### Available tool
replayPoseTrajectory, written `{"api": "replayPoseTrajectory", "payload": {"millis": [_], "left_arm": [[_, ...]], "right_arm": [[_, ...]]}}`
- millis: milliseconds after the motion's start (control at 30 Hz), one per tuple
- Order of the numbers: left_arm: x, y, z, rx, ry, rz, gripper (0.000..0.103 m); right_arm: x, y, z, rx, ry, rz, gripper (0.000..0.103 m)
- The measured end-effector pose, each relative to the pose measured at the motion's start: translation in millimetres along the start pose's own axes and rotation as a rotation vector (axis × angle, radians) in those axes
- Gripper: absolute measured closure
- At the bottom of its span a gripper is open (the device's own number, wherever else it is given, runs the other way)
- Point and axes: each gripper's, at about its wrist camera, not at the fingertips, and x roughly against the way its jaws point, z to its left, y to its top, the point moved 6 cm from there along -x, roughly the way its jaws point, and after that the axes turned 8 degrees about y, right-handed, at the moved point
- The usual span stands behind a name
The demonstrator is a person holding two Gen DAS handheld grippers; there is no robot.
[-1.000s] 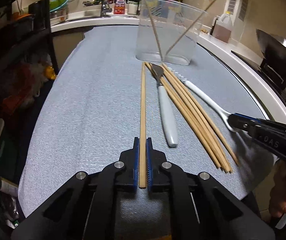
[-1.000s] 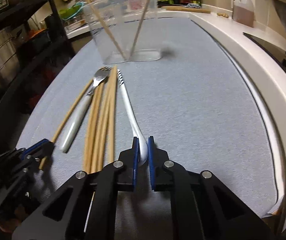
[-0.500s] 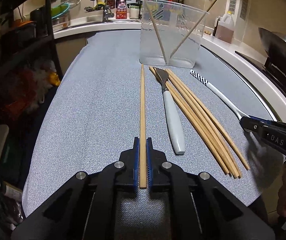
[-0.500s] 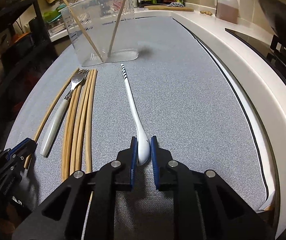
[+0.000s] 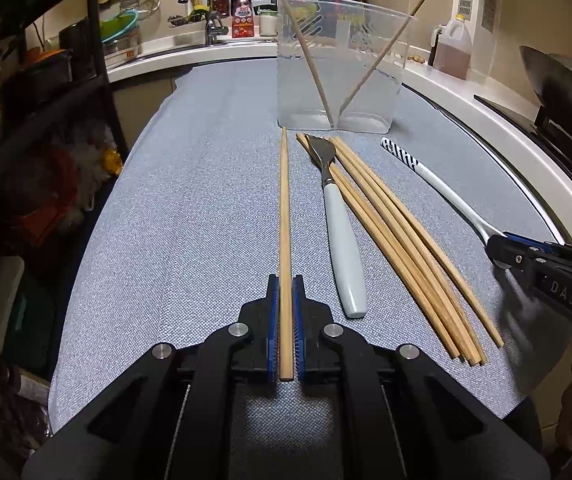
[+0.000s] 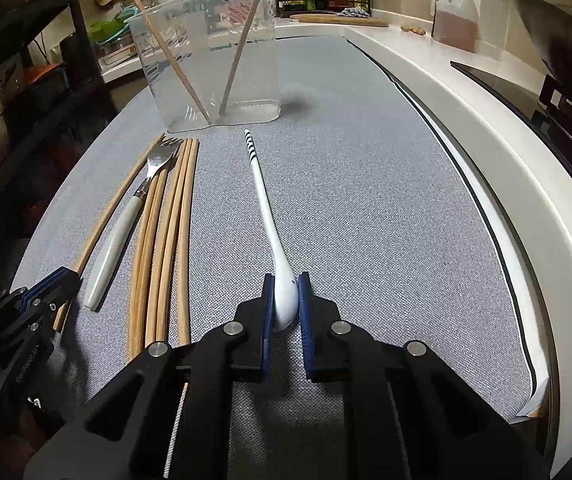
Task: Organize utensils
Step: 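Grasp a wooden chopstick with the left gripper while the right gripper grasps the white spoon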
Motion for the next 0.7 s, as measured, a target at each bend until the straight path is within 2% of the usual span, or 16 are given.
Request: {"api": "replayPoseTrajectory", "payload": {"millis": [700], "left_arm": [[-1.4,1.3,-3.2,-0.022,0.007,-0.013,0.096]], "right_arm": [[-2.2,0.8,1.7,0.009,0.000,0.007,0.091]]}}
